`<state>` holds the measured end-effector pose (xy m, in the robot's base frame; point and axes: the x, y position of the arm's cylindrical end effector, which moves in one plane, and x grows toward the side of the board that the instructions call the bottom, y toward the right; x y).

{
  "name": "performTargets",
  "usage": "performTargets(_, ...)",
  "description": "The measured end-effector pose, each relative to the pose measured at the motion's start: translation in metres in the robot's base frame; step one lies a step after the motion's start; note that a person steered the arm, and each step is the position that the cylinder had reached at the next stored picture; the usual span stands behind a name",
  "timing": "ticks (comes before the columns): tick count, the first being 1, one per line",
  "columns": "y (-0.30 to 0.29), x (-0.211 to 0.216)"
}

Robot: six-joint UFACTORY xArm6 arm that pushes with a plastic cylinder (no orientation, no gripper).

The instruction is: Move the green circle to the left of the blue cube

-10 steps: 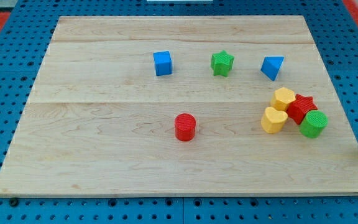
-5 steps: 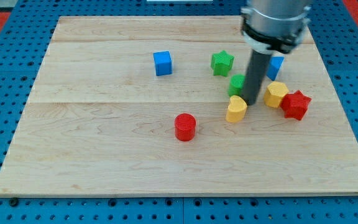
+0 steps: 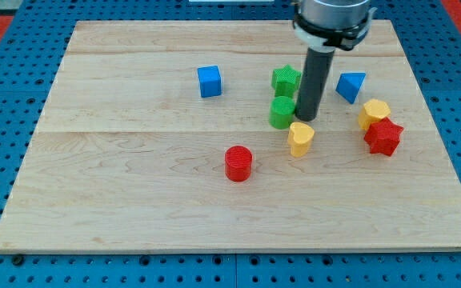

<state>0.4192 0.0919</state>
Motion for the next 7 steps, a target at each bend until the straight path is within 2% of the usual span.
performTargets(2, -0.149, -0.001)
performTargets(3, -0.193, -0.009)
performTargets(4, -0.199, -0.033)
performTargets(5, -0.198, -0.028)
performTargets(6, -0.135, -0.013)
performTargets(7, -0.048, -0.011)
